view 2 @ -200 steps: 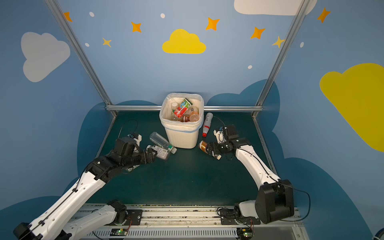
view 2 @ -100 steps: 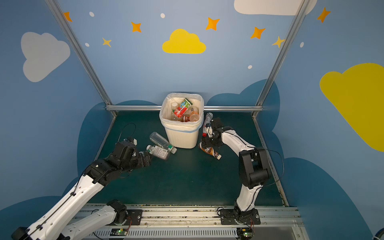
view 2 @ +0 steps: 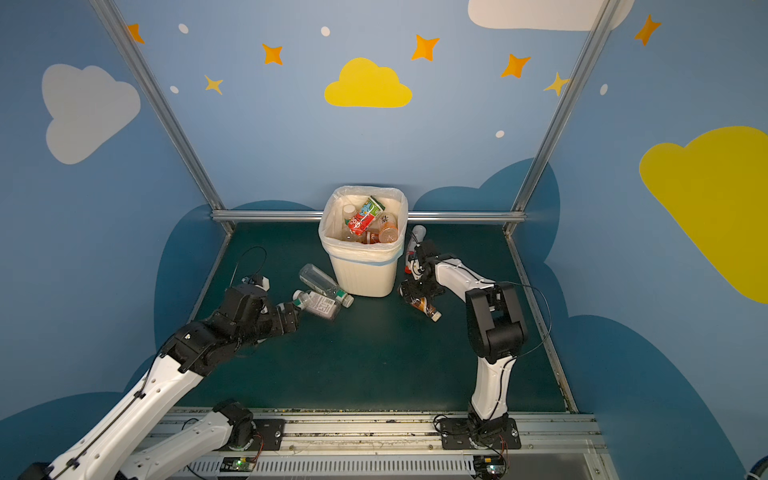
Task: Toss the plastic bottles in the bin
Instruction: 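Withdraw the left gripper while right gripper lowers onto the brown Nescafe bottle, then lift the Nescafe bottle with the right gripper over the bin and release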
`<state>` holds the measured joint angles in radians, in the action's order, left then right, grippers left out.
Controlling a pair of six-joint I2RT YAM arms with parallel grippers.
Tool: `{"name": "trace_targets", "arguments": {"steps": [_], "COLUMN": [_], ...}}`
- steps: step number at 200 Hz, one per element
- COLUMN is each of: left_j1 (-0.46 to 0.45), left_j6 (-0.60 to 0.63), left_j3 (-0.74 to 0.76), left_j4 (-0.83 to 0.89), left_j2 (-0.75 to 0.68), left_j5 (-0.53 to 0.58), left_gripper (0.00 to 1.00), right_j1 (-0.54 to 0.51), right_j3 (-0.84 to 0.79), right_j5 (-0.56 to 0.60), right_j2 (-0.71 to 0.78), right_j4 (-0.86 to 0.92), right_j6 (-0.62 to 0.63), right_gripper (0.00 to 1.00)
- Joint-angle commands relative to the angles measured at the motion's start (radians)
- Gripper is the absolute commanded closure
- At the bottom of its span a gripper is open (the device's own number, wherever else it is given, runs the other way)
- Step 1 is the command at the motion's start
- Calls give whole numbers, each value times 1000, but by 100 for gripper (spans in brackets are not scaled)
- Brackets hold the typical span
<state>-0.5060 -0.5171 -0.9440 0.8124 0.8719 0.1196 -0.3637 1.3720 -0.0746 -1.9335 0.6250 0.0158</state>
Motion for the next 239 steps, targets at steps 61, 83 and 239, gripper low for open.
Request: {"name": "trace_targets", "arguments": {"steps": [61,83,239], "left_j1": [6,6,20], "left_j6": [17,20,11], "left_j3": [-9,-10,-84], "left_j4": [1,7,26], "left_j2": [10,11,81], "left_j5": [12,17,8], "left_gripper": [0,0,1], "right_j1": [27,47,-123], "right_j3": [12,-42,1030], "right_j5": [-49,-80,-266], "right_j2": [-19,50,89], "right_j4": [47,29,333], "right_j6": [-78,-102,-134], "right_gripper": [44,47,10]}}
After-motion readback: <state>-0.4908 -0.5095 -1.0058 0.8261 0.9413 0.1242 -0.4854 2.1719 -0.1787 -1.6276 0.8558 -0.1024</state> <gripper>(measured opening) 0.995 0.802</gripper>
